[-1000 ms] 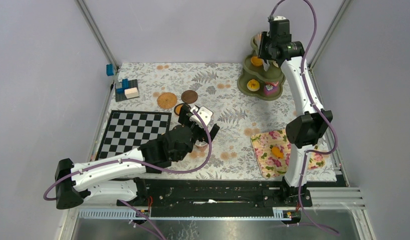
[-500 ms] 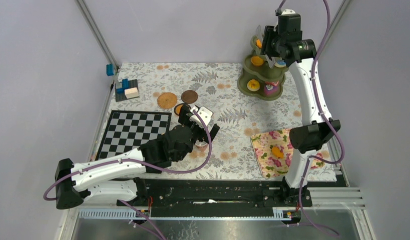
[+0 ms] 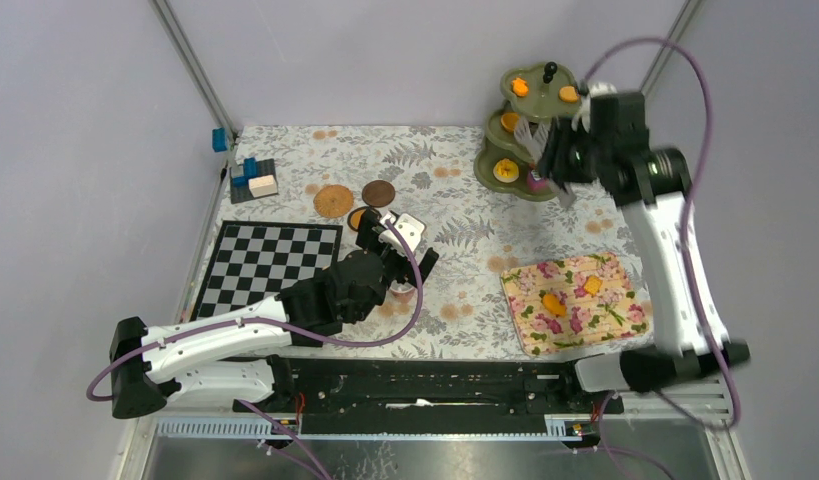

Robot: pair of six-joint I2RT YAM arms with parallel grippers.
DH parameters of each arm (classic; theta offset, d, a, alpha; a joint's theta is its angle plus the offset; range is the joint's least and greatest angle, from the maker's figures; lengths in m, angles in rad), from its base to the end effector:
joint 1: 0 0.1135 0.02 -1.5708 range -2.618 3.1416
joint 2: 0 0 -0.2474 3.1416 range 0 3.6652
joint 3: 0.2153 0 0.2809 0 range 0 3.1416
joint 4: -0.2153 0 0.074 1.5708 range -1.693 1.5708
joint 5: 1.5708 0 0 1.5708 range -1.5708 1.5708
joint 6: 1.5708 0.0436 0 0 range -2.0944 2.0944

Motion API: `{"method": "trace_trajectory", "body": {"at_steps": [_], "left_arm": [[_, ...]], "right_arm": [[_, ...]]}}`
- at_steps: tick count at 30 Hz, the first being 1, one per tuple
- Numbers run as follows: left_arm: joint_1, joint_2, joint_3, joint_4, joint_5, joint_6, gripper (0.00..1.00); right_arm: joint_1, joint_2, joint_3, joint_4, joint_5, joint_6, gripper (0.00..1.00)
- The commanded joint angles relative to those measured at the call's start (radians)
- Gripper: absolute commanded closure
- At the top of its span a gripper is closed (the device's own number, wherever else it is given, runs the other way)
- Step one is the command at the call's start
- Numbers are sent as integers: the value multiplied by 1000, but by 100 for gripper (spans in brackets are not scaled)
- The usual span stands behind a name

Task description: Serve the afternoon tea

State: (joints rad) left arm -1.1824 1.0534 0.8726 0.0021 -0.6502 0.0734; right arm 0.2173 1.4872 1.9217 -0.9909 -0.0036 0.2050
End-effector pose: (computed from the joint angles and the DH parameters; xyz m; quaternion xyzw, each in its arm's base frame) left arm 0.1325 -0.2541 0.3189 0.2615 0.7088 -0.1115 0.6456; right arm 0.3152 0.0698 0.4679 -0.0062 0.8741 0.1033 0.4746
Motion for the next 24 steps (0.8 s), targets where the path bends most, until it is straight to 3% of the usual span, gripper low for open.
{"method": "trace_trajectory", "body": {"at_steps": [1, 5, 10, 24], "left_arm": [[6, -16, 4, 38, 8, -13, 1], [5, -12, 6, 34, 28, -26, 1], [4, -6, 10, 29, 45, -38, 1], [4, -8, 4, 32, 24, -25, 1]], "right_arm": [[7, -334, -329, -49, -50, 129, 51], [7, -540, -597, -151, -34, 227, 52], [7, -652, -731, -300, 37, 262, 52], [8, -570, -881, -322, 28, 267, 51]]}}
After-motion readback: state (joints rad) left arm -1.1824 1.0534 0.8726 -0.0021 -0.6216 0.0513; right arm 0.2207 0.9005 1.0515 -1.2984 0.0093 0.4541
